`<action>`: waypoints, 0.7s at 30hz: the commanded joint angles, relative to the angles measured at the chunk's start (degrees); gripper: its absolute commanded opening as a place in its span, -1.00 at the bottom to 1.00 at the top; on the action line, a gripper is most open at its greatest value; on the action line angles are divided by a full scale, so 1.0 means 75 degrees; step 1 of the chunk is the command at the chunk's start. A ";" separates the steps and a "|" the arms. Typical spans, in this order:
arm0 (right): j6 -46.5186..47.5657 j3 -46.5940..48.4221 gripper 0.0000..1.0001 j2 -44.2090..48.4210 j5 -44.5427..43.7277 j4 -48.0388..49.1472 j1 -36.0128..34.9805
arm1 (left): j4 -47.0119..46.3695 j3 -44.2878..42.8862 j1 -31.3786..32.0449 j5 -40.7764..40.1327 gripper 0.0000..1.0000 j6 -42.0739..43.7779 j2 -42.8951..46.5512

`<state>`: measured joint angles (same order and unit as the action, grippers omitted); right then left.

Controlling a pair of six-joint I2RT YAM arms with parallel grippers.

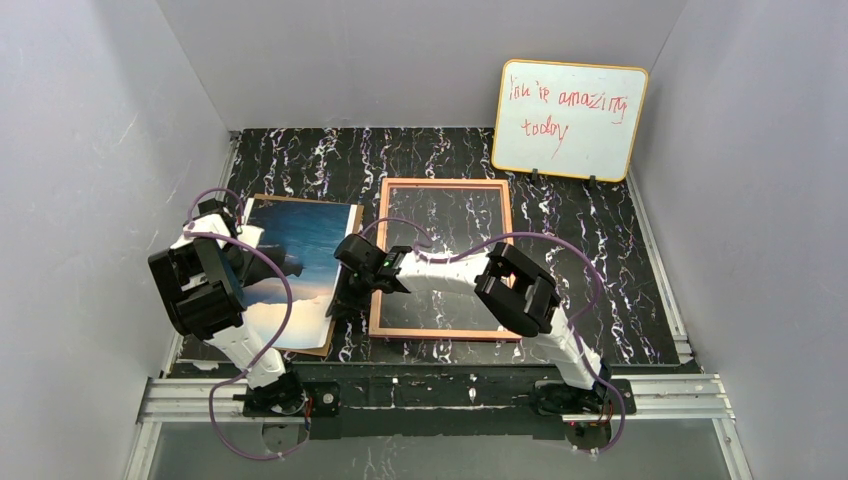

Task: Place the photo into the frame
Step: Pick up the photo at the center of the board.

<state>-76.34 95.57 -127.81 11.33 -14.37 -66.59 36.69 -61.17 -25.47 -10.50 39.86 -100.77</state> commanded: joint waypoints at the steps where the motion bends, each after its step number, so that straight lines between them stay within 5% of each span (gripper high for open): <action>1: -0.0295 -0.0254 -0.48 0.0079 0.0152 0.0499 0.0051 | -0.0033 0.0517 -0.0106 0.0392 -0.46 -0.0017 -0.0619; 21: -0.0809 -0.1044 -0.53 0.0242 0.0405 0.2054 0.0102 | -0.0005 0.0531 -0.0103 0.0395 -0.48 0.0017 -0.0667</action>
<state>-81.28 88.12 -127.81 13.67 -4.08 -65.98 36.75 -61.19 -25.47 -10.50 39.86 -100.79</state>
